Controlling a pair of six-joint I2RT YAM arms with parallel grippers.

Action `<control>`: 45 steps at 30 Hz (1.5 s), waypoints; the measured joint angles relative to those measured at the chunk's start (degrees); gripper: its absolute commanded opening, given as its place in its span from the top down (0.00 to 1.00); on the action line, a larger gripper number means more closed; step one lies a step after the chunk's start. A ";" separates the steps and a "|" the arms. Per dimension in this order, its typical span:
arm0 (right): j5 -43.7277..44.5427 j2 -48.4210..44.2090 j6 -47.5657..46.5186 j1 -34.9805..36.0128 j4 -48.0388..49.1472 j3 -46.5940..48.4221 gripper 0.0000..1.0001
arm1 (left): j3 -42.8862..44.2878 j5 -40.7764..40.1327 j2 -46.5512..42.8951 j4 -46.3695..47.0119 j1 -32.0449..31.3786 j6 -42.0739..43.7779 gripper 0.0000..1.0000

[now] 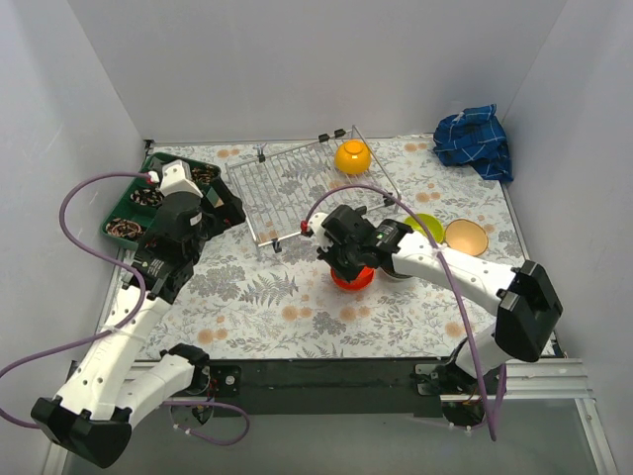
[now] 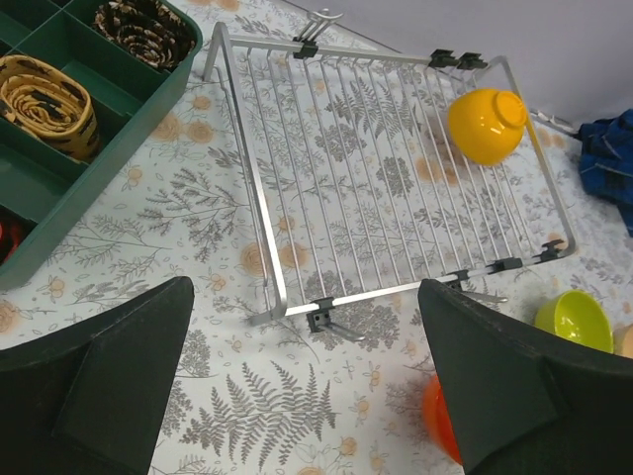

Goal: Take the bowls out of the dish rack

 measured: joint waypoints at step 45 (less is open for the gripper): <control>13.20 17.90 -20.17 -21.49 13.97 26.32 0.01 | 2.16 9.53 10.58 -7.08 0.00 -0.22 0.02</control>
